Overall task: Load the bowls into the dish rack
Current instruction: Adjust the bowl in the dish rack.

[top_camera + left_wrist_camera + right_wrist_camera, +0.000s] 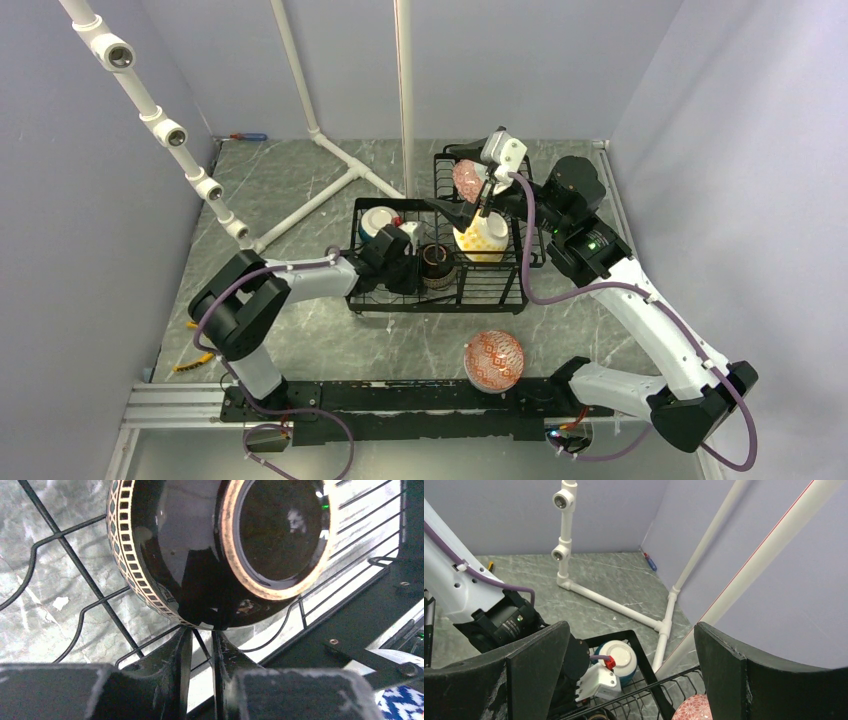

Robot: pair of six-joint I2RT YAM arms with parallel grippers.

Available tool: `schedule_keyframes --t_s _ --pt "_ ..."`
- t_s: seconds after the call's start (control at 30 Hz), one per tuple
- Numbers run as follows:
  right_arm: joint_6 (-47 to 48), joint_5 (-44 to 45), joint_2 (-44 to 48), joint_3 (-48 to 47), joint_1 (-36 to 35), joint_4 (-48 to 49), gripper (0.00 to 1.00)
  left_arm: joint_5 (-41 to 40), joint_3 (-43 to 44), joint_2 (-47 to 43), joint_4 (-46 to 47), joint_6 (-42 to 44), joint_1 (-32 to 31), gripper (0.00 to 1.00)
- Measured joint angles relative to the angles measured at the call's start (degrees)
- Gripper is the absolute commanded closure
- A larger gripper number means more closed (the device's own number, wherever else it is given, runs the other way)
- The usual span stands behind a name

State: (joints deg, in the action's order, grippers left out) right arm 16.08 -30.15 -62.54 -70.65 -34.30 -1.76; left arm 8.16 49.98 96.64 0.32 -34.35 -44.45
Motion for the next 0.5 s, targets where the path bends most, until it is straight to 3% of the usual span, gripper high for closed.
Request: schedule_keyframes --t_s 0.23,0.5 --pt "0.02 0.00 0.00 0.00 0.00 -0.07 0.00 -0.31 0.28 -5.35 0.46 1.07 -0.26 0.59" --pt "0.02 0.00 -0.02 0.00 0.00 -0.11 0.00 -0.48 2.45 -9.86 1.73 3.10 -1.42 0.69"
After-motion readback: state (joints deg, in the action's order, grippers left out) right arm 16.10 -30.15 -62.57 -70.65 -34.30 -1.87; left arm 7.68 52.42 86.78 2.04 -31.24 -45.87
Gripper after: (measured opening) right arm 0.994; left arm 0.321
